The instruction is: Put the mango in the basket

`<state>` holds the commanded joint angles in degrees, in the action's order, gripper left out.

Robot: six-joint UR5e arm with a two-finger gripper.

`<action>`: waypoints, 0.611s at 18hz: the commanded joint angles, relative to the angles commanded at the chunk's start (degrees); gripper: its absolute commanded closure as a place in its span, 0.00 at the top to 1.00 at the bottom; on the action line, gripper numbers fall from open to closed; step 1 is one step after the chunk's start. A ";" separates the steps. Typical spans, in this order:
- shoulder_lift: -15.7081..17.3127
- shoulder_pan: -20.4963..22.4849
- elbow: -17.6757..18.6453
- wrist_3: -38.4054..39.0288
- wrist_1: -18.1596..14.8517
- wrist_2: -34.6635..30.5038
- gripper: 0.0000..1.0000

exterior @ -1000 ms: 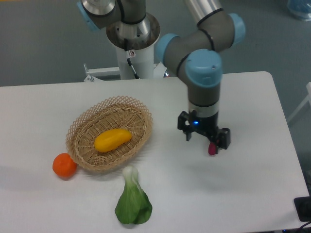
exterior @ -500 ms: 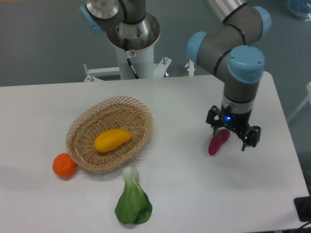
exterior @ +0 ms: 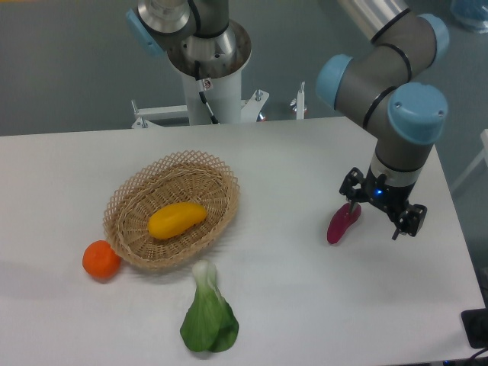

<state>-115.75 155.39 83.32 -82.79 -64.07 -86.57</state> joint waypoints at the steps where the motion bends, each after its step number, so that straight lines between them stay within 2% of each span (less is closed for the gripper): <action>1: 0.00 0.09 0.00 -0.62 -0.17 -0.09 1.00; 11: 0.18 -0.09 0.44 -0.97 -0.09 -0.79 1.00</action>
<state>-115.58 155.30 83.76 -83.76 -64.16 -87.36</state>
